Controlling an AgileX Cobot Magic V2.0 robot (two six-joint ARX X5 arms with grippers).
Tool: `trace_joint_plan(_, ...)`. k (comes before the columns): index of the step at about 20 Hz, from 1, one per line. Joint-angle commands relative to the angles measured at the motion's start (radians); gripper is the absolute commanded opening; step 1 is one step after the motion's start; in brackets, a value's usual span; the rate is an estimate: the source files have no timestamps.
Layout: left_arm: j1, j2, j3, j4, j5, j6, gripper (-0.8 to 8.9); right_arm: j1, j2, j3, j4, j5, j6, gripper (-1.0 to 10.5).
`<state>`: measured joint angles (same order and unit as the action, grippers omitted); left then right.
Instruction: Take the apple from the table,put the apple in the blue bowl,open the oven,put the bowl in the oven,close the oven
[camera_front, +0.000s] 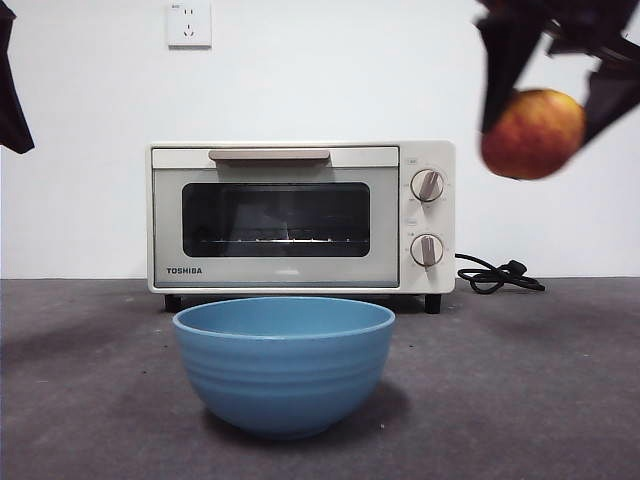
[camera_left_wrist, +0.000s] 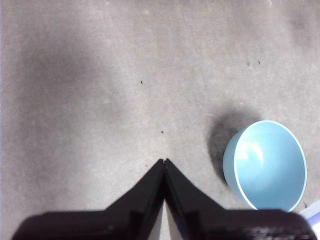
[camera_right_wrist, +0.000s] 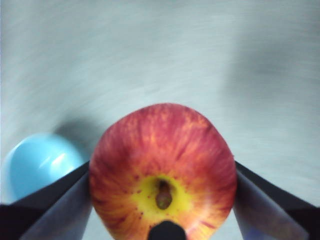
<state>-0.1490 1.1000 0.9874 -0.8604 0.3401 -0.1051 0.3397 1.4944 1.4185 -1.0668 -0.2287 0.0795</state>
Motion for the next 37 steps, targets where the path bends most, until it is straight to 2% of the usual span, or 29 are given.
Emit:
trace_joint_plan(1, -0.014, 0.0, -0.001, 0.005, 0.0, 0.004, -0.04, 0.119, 0.01, -0.002, -0.01, -0.007, 0.016, 0.0)
trace_joint_plan(4, -0.036, 0.0, -0.001, 0.001, 0.0, 0.004, -0.04, 0.276, 0.014, -0.002, 0.041, 0.009, 0.043, 0.0)
trace_joint_plan(6, -0.055, 0.0, -0.001, 0.001, 0.0, 0.004, -0.04, 0.375, 0.014, -0.002, 0.099, 0.057, 0.069, 0.0)
trace_joint_plan(11, -0.079, 0.0, -0.001, 0.001, -0.001, 0.005, -0.04, 0.513, 0.018, -0.004, 0.132, 0.097, 0.076, 0.0)
trace_joint_plan(15, -0.079, 0.0, -0.001, 0.002, -0.038, 0.005, -0.04, 0.539, 0.061, -0.012, 0.142, 0.137, 0.08, 0.0)
trace_joint_plan(28, -0.079, 0.0, -0.001, 0.001, -0.053, 0.005, -0.04, 0.558, 0.337, -0.016, 0.152, 0.071, 0.084, 0.0)
trace_joint_plan(29, -0.079, 0.0, -0.001, 0.001, -0.053, 0.005, -0.04, 0.564, 0.351, -0.016, 0.152, 0.072, 0.101, 0.2)
trace_joint_plan(30, -0.079, 0.0, -0.001, 0.001, -0.053, 0.005, -0.04, 0.565, 0.357, -0.016, 0.148, 0.07, 0.106, 1.0)
trace_joint_plan(33, -0.079, 0.0, -0.001, 0.002, -0.053, 0.005, -0.04, 0.57, 0.36, -0.016, 0.152, 0.072, 0.11, 5.6)
trace_joint_plan(34, -0.079, 0.0, -0.001, 0.002, -0.053, 0.005, -0.04, 0.57, 0.36, -0.016, 0.153, 0.082, 0.109, 6.0)
trace_joint_plan(37, -0.079, 0.0, -0.001, 0.002, -0.053, 0.008, -0.04, 0.57, 0.36, -0.016, 0.152, 0.091, 0.109, 6.0)
